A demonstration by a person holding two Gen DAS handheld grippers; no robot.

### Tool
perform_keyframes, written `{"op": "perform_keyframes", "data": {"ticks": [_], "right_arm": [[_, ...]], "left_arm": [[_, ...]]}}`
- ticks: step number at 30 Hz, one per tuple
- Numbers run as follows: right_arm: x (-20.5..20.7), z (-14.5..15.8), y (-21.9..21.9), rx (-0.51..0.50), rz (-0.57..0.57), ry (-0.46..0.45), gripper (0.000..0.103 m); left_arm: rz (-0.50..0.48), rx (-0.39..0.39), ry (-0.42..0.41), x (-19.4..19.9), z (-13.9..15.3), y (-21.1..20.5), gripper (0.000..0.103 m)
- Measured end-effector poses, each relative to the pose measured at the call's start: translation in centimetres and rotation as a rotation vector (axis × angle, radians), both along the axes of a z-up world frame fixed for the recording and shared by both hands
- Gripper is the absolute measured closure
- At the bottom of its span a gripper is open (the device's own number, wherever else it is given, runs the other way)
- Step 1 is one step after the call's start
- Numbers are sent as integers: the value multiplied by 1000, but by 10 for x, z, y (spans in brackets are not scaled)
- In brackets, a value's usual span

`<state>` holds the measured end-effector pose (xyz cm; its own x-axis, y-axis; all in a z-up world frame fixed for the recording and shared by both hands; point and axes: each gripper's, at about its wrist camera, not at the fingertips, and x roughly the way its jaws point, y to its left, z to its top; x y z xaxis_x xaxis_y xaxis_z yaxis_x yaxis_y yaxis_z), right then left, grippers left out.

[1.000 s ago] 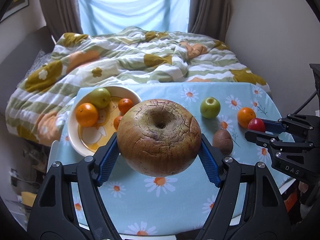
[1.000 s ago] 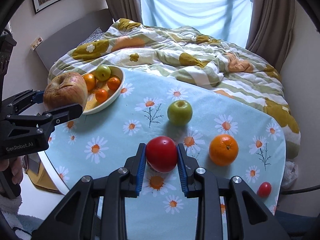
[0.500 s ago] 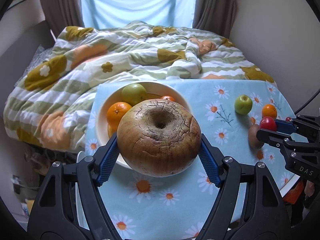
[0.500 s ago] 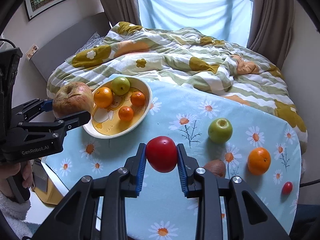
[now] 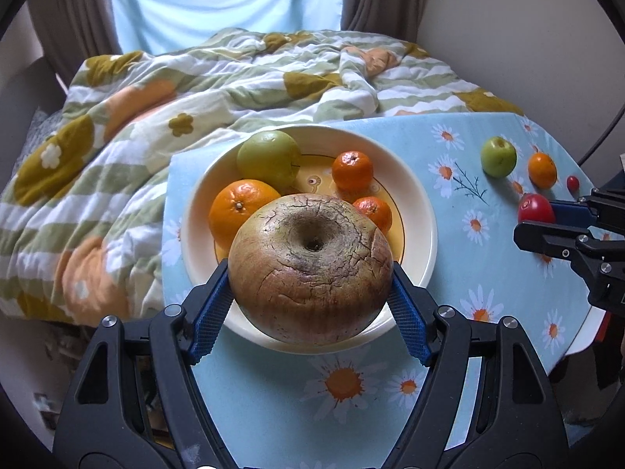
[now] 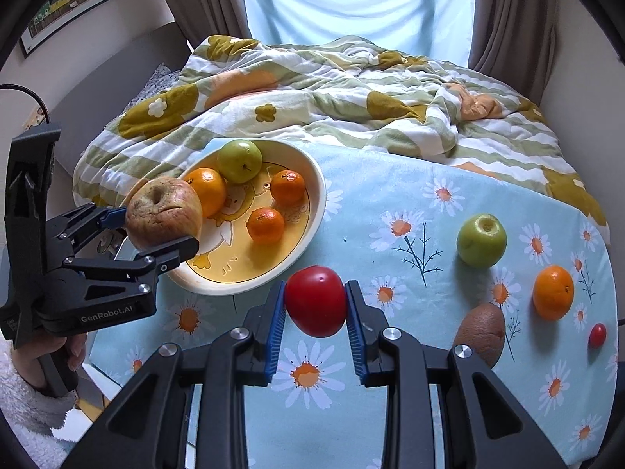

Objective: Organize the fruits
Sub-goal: 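Carry the wrinkled apple into the bowl with the left tool while the right tool carries the tomato, then open the left tool off the apple while the right tool lowers the tomato into the bowl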

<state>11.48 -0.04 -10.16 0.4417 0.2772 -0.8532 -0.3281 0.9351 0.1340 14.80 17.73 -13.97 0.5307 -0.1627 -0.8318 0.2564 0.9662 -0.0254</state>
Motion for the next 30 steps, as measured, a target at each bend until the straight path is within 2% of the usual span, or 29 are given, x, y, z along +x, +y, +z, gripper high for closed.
{"op": "perform_keyframes", "data": {"ticks": [7, 9, 10, 12, 17, 21, 30], "right_arm": [[0, -5, 2, -8, -54, 8, 76], [0, -6, 1, -7, -61, 11, 76], [-1, -6, 0, -9, -63, 13, 76], [-1, -7, -1, -10, -67, 18, 76], [5, -5, -3, 7, -58, 29, 76], [10, 0, 0, 9, -28, 17, 76], [25, 12, 15, 27, 60, 15, 75]], "left_arm": [[-59, -1, 13, 5, -16, -2, 19], [-68, 25, -21, 3, -13, -5, 3], [-72, 26, -41, 1, -9, -6, 0], [-73, 13, -49, -1, -4, -7, 0], [-39, 16, -12, -3, -2, -4, 0], [13, 1, 1, -9, 5, 3, 0], [86, 23, 1, -22, 20, 12, 0]]}}
